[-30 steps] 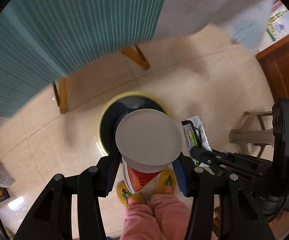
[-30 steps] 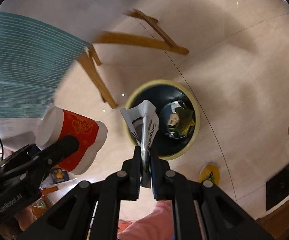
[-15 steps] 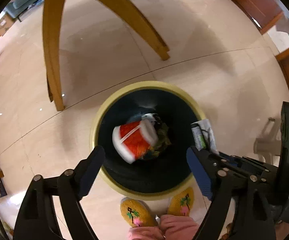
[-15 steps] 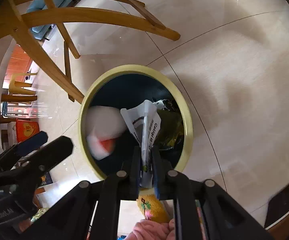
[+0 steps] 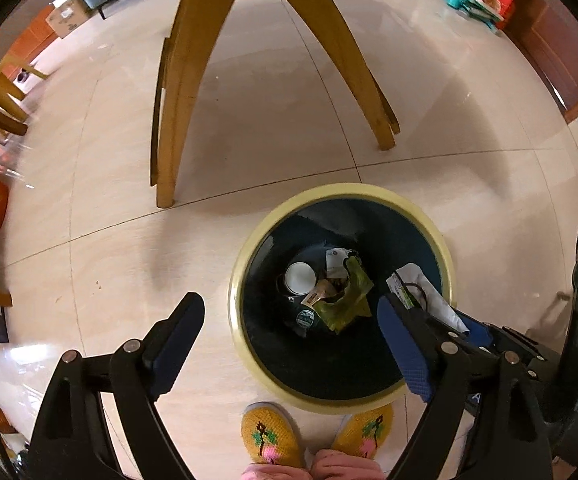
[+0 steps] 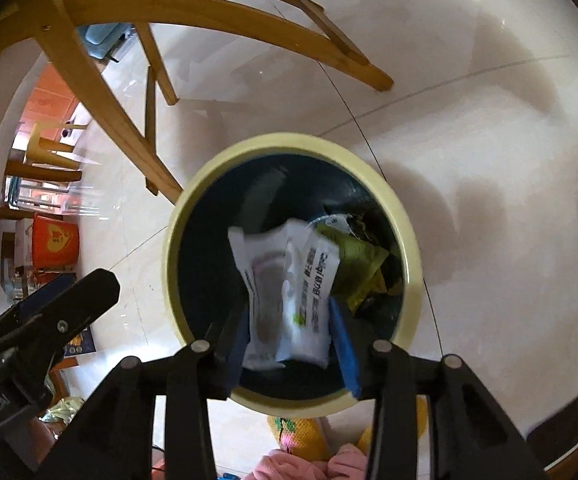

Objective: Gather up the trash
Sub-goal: 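Raise both tools back toward the table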

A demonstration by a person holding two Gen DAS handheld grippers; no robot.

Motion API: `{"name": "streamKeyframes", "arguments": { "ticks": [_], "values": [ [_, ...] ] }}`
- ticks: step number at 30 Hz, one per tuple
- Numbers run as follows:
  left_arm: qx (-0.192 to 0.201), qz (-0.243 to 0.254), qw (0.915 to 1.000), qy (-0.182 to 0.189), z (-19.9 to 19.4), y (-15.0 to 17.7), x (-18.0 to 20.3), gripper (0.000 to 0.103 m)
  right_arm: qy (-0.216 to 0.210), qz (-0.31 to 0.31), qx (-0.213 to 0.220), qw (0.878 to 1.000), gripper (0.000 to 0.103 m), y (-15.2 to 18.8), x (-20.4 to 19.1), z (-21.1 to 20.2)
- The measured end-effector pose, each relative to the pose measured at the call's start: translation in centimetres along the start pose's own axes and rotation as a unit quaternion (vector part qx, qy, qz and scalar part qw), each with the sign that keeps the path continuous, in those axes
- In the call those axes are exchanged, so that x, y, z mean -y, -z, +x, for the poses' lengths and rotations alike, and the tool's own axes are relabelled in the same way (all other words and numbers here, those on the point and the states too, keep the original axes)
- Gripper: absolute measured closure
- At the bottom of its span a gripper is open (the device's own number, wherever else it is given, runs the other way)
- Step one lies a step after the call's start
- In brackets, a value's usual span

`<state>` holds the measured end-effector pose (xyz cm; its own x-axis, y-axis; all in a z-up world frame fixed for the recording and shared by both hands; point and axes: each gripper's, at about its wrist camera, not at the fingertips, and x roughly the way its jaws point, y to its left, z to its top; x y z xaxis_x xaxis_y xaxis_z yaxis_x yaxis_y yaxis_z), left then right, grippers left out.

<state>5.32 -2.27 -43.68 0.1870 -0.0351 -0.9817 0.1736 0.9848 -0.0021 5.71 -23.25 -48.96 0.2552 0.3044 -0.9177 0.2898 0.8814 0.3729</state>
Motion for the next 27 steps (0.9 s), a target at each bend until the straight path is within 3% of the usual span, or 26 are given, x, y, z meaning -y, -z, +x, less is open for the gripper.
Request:
{"name": "streamKeyframes", "arguments": {
  "ticks": [11, 18, 27],
  "values": [
    [0.005, -0.013, 0.9999, -0.004, -5.6, 0.6, -0.1, 0.016, 0.005, -0.011, 0.015, 1.000, 0.034, 0.9, -2.0, -4.2],
    [0.010, -0.014, 0.9998, -0.007, -12.9, 0.2, -0.8, 0.016, -0.002, -0.023, 0.017, 1.000, 0.034, 1.6, -4.6, -9.9],
    [0.030, -0.010, 0.9994, 0.011, -24.4, -0.9, -1.8, 0.016, -0.009, -0.043, 0.036, 0.998, 0.034, 2.5, -8.8, -21.7]
  ]
}}
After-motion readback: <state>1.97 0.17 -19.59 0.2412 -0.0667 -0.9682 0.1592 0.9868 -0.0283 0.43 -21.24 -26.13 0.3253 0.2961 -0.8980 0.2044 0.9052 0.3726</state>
